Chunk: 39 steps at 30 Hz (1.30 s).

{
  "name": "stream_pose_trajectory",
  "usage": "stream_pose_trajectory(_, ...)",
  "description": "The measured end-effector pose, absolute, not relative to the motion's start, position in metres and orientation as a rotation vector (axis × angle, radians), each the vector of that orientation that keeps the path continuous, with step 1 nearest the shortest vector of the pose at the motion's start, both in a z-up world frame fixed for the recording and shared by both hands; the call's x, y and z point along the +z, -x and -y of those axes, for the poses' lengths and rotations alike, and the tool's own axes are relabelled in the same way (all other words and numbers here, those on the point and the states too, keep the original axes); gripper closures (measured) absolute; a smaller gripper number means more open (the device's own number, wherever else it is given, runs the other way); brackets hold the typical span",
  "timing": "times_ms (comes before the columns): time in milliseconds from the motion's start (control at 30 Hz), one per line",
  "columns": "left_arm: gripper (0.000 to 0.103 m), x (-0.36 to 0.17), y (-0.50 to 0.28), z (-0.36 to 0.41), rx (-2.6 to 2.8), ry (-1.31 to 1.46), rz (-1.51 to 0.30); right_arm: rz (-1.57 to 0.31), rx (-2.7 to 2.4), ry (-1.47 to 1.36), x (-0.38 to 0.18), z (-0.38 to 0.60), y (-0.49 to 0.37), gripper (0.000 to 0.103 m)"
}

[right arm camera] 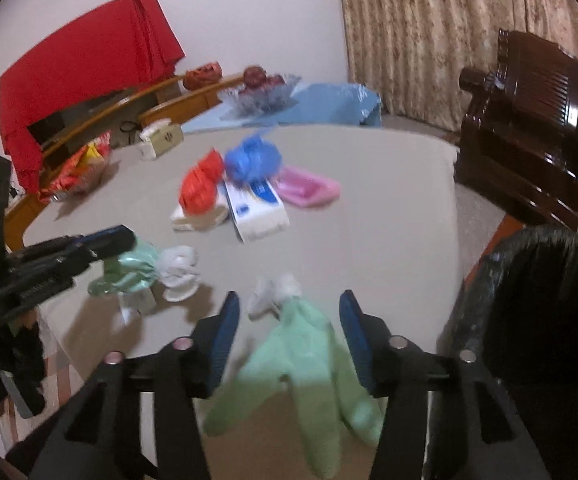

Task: Collect trash
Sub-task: 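Lift a green glove with the right tool while the left tool lifts the other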

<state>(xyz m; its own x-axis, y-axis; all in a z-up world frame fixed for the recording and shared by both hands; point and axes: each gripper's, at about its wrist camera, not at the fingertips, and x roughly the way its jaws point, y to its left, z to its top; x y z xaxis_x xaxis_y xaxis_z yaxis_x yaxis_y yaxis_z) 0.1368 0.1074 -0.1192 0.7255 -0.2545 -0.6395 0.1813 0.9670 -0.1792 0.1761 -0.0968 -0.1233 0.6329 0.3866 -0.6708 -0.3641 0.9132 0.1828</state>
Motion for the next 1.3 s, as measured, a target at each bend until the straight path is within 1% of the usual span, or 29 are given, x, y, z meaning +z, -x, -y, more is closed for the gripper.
stream_pose_trajectory(67, 0.094, -0.121, -0.137, -0.110, -0.236, 0.106, -0.722, -0.797, 0.408, -0.035, -0.136, 0.097, -0.179, 0.034)
stream_pose_trajectory(233, 0.094, -0.117, -0.140, -0.113, -0.228, 0.096, -0.712, -0.866, 0.412, -0.028, -0.162, 0.092, -0.190, 0.034)
stream_pose_trajectory(267, 0.094, -0.117, -0.141, -0.113, -0.228, 0.096, -0.713, -0.877, 0.418, -0.027, -0.165, 0.089, -0.191, 0.036)
stream_pose_trajectory(300, 0.094, -0.117, -0.142, -0.113, -0.227, 0.097, -0.715, -0.896, 0.425, -0.024, -0.170, 0.086, -0.192, 0.045)
stream_pose_trajectory(333, 0.094, -0.117, -0.142, -0.113, -0.227, 0.099, -0.717, -0.913, 0.418, -0.011, -0.174, 0.083, -0.193, 0.047)
stream_pose_trajectory(400, 0.094, -0.117, -0.142, -0.113, -0.228, 0.098, -0.716, -0.902, 0.423, 0.014, -0.174, 0.081, -0.190, 0.069)
stream_pose_trajectory(433, 0.094, -0.117, -0.143, -0.113, -0.229, 0.098, -0.717, -0.906, 0.438, 0.014, -0.172, 0.080, -0.190, 0.073)
stream_pose_trajectory(500, 0.094, -0.117, -0.143, -0.111, -0.231, 0.101, -0.718, -0.893, 0.439, 0.022, -0.165, 0.081, -0.187, 0.077)
stream_pose_trajectory(733, 0.094, -0.103, -0.140, -0.098, -0.253, 0.099, -0.689, -0.789, 0.412, -0.025, -0.119, 0.100, -0.179, 0.077)
stream_pose_trajectory(967, 0.094, -0.077, -0.139, -0.066, -0.318, 0.081, -0.634, -0.684, 0.361, -0.086, -0.074, 0.133, -0.167, 0.077)
stream_pose_trajectory(1300, 0.094, -0.060, -0.145, 0.009, -0.467, 0.058, -0.604, -0.612, 0.233, -0.153, -0.046, 0.203, -0.144, 0.077)
